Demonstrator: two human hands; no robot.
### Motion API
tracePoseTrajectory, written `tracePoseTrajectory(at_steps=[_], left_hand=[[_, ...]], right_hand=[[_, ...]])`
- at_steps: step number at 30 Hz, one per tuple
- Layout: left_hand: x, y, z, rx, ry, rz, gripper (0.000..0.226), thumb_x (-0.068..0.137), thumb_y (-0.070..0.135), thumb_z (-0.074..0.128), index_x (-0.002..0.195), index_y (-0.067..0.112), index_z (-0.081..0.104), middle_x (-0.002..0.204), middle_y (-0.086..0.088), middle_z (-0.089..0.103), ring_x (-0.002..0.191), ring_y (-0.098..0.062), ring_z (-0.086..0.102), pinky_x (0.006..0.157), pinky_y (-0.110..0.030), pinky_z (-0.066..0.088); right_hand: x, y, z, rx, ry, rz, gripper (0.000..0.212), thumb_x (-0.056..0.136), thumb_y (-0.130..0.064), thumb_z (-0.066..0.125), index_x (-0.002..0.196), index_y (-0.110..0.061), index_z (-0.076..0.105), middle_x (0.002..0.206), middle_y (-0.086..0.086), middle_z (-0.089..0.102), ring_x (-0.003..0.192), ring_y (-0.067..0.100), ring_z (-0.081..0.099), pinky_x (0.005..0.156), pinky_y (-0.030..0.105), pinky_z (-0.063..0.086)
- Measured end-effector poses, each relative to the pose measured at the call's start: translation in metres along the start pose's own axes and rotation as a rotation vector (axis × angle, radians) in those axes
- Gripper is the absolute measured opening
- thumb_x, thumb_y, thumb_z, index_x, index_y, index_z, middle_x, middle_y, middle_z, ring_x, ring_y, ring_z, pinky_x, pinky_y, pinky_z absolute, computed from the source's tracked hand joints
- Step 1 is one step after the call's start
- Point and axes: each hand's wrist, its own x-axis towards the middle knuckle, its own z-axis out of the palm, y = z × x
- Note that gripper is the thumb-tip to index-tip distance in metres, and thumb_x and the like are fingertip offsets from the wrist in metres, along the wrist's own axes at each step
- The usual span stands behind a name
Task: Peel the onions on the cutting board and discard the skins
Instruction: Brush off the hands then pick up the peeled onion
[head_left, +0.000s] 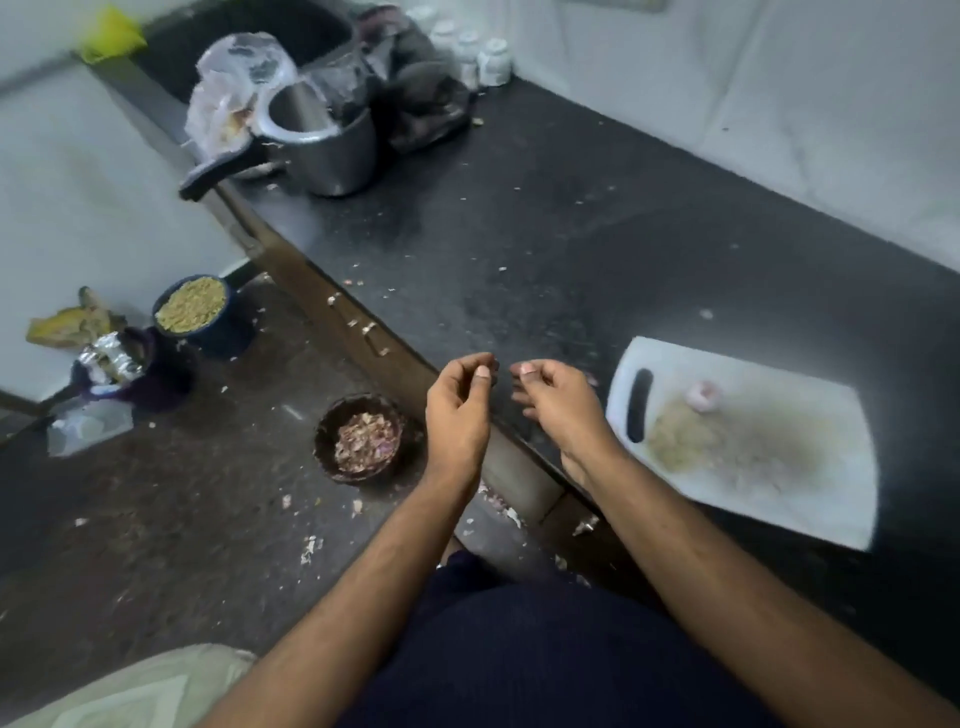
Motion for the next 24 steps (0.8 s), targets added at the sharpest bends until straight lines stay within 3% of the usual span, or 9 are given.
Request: tracePoseTrajectory(at_steps=[4,7,13,16,19,21,22,24], left_hand=[[-0.017,-0.010,0.047,0.112,-0.152,0.047,0.017,0.100,0.012,0.060,0.111,0.018,0.072,0.108,0.004,0.076,0.105,-0.009,0.070,0.099,-0.037,0.056],[-0.025,-0.015,0.073,0.294,-0.279,0.129,0.019,0.097,0.013,0.064,0.112,0.022,0.071,0.108,0.010,0.074,0.098,-0.001,0.069,0.091,-0.030,0.057],[-0.037,-0.027,0.113,0.580,-0.459,0.255,0.025,0.093,0.015,0.069,0.118,0.017,0.070,0.102,0.012,0.064,0.096,-0.021,0.065,0.094,-0.034,0.050],[-0.033,-0.030,0.125,0.742,-0.530,0.350,0.031,0.092,0.021,0.071,0.123,0.015,0.067,0.122,0.001,0.065,0.114,-0.025,0.058,0.100,-0.029,0.042],[-0.030,-0.033,0.131,0.837,-0.572,0.385,0.050,0.091,0.036,0.074,0.133,0.013,0.061,0.139,-0.001,0.058,0.131,-0.021,0.044,0.104,-0.008,0.016],[-0.025,-0.033,0.133,0.854,-0.631,0.375,0.072,0.084,0.050,0.077,0.142,0.013,0.055,0.152,0.000,0.046,0.141,-0.018,0.033,0.107,-0.003,0.004],[-0.023,-0.034,0.132,0.865,-0.678,0.374,0.086,0.078,0.058,0.079,0.147,0.014,0.051,0.159,0.000,0.038,0.145,-0.018,0.027,0.113,-0.007,0.002],[-0.016,-0.035,0.132,0.953,-0.784,0.410,0.111,0.067,0.071,0.078,0.155,0.016,0.039,0.168,0.000,0.021,0.151,-0.019,0.019,0.125,-0.029,0.007]], right_hand=[[-0.013,0.027,-0.063,0.012,0.166,0.005,0.020,0.104,-0.021,0.053,0.093,-0.025,0.069,0.110,-0.006,0.075,0.089,0.010,0.072,0.081,0.030,0.055],[-0.021,0.046,-0.099,-0.036,0.294,-0.020,0.021,0.101,-0.019,0.055,0.089,-0.024,0.072,0.095,-0.006,0.077,0.087,0.016,0.072,0.081,0.036,0.055],[-0.029,0.074,-0.146,-0.119,0.439,-0.016,0.017,0.101,-0.021,0.057,0.099,-0.028,0.073,0.098,-0.011,0.075,0.093,0.013,0.071,0.089,0.047,0.059],[-0.028,0.077,-0.156,-0.118,0.446,-0.020,0.016,0.102,-0.022,0.057,0.104,-0.024,0.073,0.098,-0.010,0.075,0.091,0.012,0.071,0.086,0.047,0.061],[-0.027,0.072,-0.163,-0.234,0.537,-0.150,0.015,0.101,-0.019,0.059,0.108,-0.017,0.072,0.105,-0.007,0.075,0.097,0.011,0.070,0.088,0.034,0.059],[-0.022,0.068,-0.172,-0.350,0.613,-0.288,0.016,0.098,-0.017,0.064,0.114,-0.019,0.067,0.112,-0.006,0.068,0.103,0.013,0.066,0.087,0.025,0.053],[-0.020,0.068,-0.176,-0.454,0.619,-0.341,0.024,0.096,-0.019,0.067,0.119,-0.021,0.065,0.115,-0.005,0.063,0.104,0.013,0.062,0.088,0.026,0.050],[-0.009,0.072,-0.184,-0.618,0.538,-0.383,0.041,0.091,-0.023,0.074,0.130,-0.024,0.062,0.122,-0.004,0.057,0.106,0.007,0.052,0.091,0.026,0.045]])
